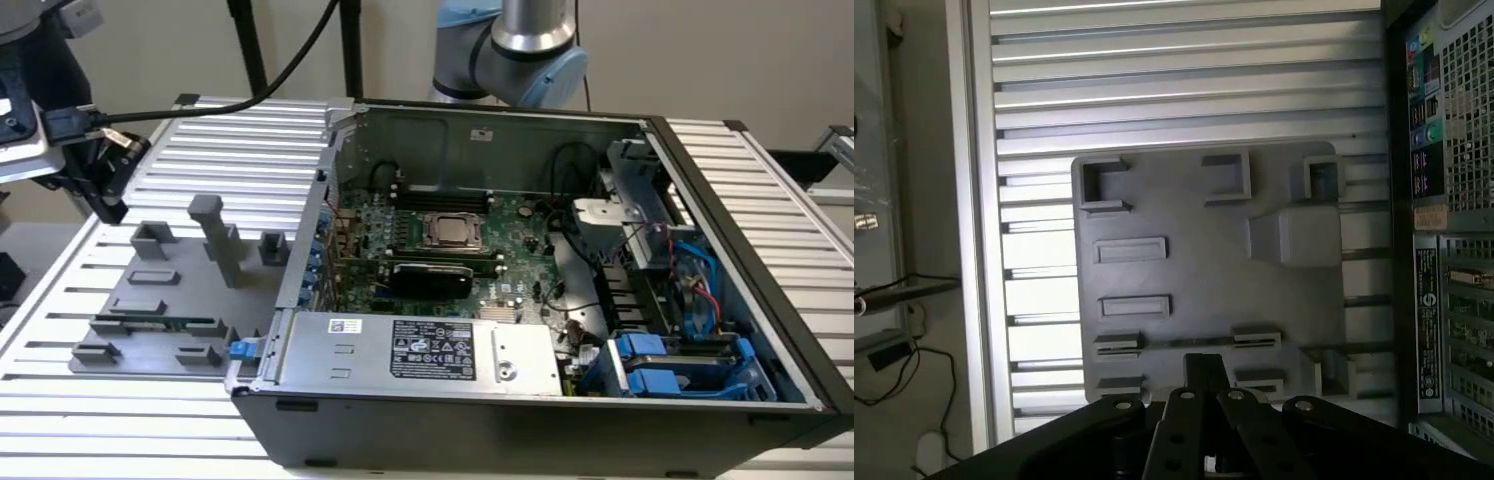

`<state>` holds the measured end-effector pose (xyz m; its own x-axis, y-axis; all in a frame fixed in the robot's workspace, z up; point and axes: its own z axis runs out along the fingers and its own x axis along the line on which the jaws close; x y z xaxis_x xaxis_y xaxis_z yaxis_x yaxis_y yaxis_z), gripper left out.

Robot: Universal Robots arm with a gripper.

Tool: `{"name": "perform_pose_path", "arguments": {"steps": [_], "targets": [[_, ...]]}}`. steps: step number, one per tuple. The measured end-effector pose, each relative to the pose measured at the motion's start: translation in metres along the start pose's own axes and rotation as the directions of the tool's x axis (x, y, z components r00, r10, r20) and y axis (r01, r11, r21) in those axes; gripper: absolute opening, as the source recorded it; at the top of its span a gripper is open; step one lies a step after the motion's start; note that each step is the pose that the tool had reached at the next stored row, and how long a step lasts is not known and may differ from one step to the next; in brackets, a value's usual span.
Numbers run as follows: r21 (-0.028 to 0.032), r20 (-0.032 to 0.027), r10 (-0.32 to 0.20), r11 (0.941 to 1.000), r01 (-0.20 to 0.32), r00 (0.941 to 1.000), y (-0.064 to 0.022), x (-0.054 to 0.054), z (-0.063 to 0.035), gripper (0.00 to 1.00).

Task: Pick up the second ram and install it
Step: 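Pick up the second ram and move it above second insertion slot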

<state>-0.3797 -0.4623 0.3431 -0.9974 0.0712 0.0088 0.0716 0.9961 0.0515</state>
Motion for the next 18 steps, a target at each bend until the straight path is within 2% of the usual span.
{"name": "perform_pose_path", "arguments": {"steps": [3,6,9,13,18], "targets": [[0.0,-0.0001,-0.002,1.0,0.002,1.0,0.0,0.0001,0.0001,0.0],[0.0003,-0.0026,-0.051,0.9987,0.051,0.9987,0.0,0.0002,0.0011,0.0],[0.0006,-0.0054,-0.105,0.9945,0.105,0.9945,-0.0001,0.0002,0.0023,0.0],[0.0007,-0.0092,-0.177,0.9842,0.177,0.9842,-0.0002,0.0002,0.0044,0.0],[0.0004,-0.0138,-0.265,0.9642,0.265,0.9641,-0.0004,0.0001,0.0075,0.0]]}}
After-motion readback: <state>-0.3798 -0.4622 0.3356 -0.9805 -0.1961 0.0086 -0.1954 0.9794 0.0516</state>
